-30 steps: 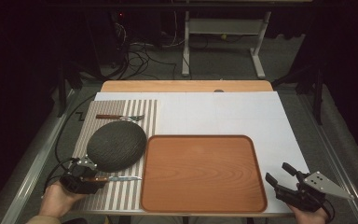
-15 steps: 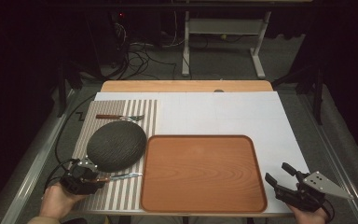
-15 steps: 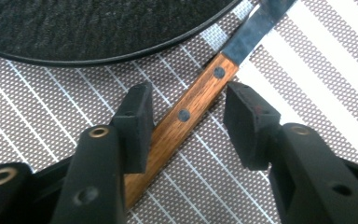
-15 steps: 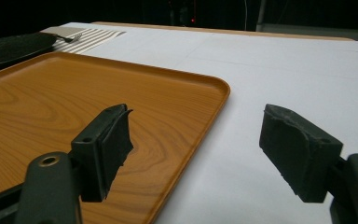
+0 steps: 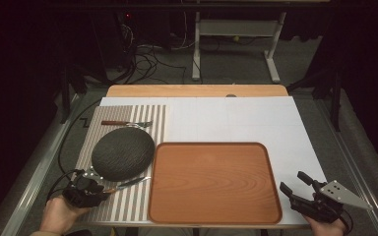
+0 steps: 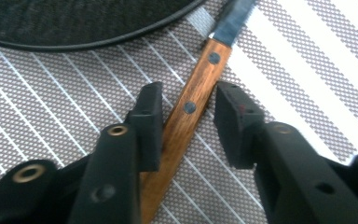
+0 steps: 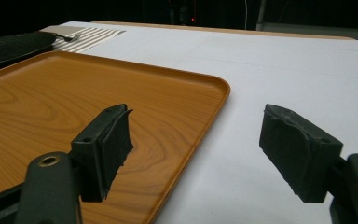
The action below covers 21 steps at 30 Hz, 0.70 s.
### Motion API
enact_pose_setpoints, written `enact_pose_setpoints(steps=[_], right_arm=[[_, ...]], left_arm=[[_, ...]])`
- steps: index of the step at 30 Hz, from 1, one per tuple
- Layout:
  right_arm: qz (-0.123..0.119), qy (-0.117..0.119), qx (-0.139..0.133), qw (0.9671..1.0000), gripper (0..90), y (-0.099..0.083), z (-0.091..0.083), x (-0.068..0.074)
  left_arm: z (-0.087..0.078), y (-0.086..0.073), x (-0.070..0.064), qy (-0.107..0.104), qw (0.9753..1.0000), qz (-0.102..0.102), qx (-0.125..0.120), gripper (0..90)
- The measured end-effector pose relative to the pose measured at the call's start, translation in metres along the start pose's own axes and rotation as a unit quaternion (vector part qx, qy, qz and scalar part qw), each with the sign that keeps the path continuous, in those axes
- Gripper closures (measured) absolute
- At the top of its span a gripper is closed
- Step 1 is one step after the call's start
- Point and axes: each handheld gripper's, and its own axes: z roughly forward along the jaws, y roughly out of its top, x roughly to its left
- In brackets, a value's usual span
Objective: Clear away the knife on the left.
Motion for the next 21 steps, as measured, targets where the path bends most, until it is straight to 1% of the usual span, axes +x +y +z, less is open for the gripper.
enact_pose_setpoints(steps=[3, 5, 6, 11, 14, 17, 19, 20, 21], right_arm=[[0.0, 0.0, 0.001, 1.0, 25.2, 0.0, 0.0002, -0.0001], [0.0, 0.0, 0.001, 1.0, 25.3, 0.0, 0.0003, -0.0001], [0.0, 0.0, 0.001, 1.0, 25.2, 0.0, 0.0003, -0.0001], [0.001, -0.001, 0.001, 1.0, 25.5, -0.0001, 0.0004, 0.0], [0.0, -0.001, 0.002, 1.0, 25.5, -0.0001, 0.0005, 0.0], [-0.001, -0.001, 0.003, 1.0, 25.5, -0.0001, 0.0005, 0.0002], [-0.001, -0.001, 0.003, 1.0, 25.5, 0.0, 0.0006, 0.0001], [0.0, -0.001, 0.003, 1.0, 25.5, 0.0, 0.0007, -0.0001], [-0.001, -0.002, 0.003, 1.0, 25.5, 0.0, 0.0007, -0.0001]], left_arm=[[-0.0005, -0.0002, 0.0001, -0.002, 1.0, 0.0, 0.001, 63.1], [-0.0008, -0.0001, -0.0004, -0.002, 1.0, 0.0, 0.003, 61.6], [-0.0013, -0.0002, -0.0018, 0.0, 1.0, 0.002, 0.006, 59.4], [-0.0031, -0.0027, -0.0049, -0.001, 0.9999, 0.005, 0.012, 59.7], [-0.0037, -0.0026, -0.007, -0.001, 0.9998, 0.007, 0.017, 61.5], [-0.0039, -0.0006, -0.0087, 0.0, 0.9996, 0.013, 0.025, 65.9], [-0.0037, -0.0001, -0.0082, 0.0, 0.9996, 0.015, 0.022, 67.3], [-0.0031, 0.0007, -0.0082, 0.002, 0.9996, 0.018, 0.022, 71.3], [-0.0027, 0.0019, -0.0082, 0.005, 0.9996, 0.02, 0.019, 71.4]])
